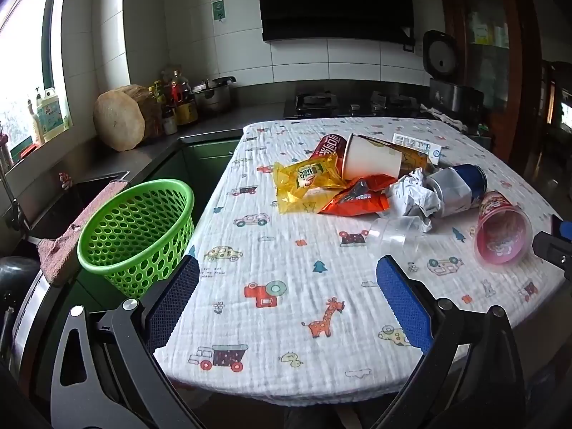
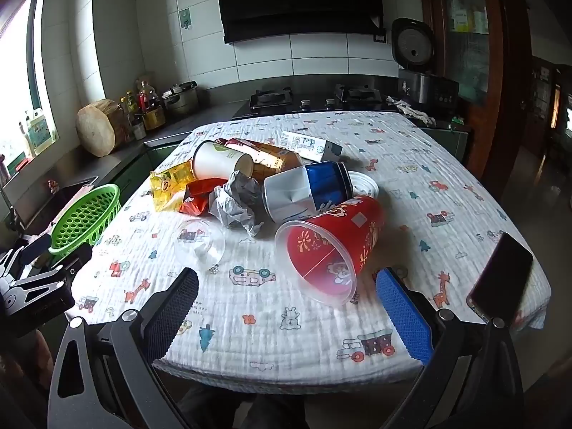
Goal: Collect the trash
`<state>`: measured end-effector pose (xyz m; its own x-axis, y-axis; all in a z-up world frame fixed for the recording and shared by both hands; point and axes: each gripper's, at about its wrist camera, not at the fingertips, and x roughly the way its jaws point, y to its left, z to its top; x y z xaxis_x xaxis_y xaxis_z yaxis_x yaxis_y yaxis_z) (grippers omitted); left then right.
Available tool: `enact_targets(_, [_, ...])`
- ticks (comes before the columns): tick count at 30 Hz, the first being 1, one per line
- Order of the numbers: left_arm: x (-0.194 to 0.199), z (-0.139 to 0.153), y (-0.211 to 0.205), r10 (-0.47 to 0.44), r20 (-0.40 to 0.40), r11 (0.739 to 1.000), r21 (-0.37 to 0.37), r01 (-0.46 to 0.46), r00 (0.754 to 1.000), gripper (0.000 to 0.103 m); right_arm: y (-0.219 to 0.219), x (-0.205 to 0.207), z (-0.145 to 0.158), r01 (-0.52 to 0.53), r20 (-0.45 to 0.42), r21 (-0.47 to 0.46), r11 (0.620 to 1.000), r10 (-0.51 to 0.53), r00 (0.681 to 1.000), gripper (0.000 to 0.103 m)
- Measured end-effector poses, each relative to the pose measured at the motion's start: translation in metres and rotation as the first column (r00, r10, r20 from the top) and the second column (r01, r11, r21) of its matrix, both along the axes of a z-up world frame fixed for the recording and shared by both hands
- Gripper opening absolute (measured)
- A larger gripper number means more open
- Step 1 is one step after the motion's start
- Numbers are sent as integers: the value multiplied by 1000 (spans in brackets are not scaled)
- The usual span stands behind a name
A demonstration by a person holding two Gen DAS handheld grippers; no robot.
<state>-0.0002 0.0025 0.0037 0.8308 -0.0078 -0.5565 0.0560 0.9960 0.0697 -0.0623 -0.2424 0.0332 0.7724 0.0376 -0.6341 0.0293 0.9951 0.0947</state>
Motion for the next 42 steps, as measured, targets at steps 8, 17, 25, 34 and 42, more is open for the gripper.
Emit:
enact_targets(8, [-2,-3,-3,5,5,1000,13,-5,1000,98,-3,-1,2,-2,-5,-4,1000,2,1000,97])
enact_targets(17, [-2,0,-1,21,7,1000,15,-21,1000,98,4,4,2,-3,-5,-9,1000,3,1000,97])
enact_targets(25, [-2,-1,-1,25,8,999,20,-25,1000,98,3,3,0,-3,-5,-10,1000,3,1000,97])
enact_targets(34, [-1,-3,0,32,6,999,21,-32,999,98,5,4,2,-5,-8,-12,1000,5,1000,97])
enact_targets(42, [0,-3,3,41,6,999,19,-41,999,98,7,4,3,-5,-8,-13,1000,5,1000,97])
